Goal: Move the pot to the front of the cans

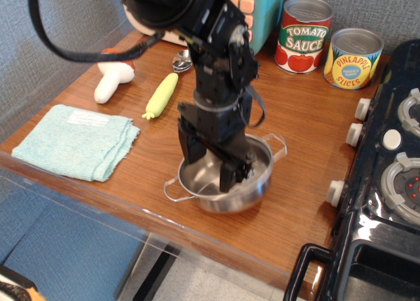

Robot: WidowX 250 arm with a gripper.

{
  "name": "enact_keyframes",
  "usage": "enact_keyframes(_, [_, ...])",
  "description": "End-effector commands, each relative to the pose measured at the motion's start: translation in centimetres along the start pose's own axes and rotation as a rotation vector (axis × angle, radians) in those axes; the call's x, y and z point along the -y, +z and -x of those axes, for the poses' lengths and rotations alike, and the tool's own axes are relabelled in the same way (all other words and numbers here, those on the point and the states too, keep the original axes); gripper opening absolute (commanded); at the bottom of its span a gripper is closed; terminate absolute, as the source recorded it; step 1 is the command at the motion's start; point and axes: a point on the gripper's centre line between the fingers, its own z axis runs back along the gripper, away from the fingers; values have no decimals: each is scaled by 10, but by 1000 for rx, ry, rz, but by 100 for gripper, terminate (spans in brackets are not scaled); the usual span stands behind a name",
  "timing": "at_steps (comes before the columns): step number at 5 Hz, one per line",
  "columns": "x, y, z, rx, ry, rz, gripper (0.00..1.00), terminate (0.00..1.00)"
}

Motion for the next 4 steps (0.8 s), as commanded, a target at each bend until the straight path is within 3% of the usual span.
enact_keyframes(1, [-4, 39, -12, 132, -19, 16, 100, 0])
enact_keyframes(2, [-7, 65, -19, 210, -12, 24, 100, 0])
enact_keyframes(3, [-24, 72, -22, 219, 34, 15, 100, 0])
enact_keyframes(4, [-46, 42, -17, 119, 96, 4, 100, 0])
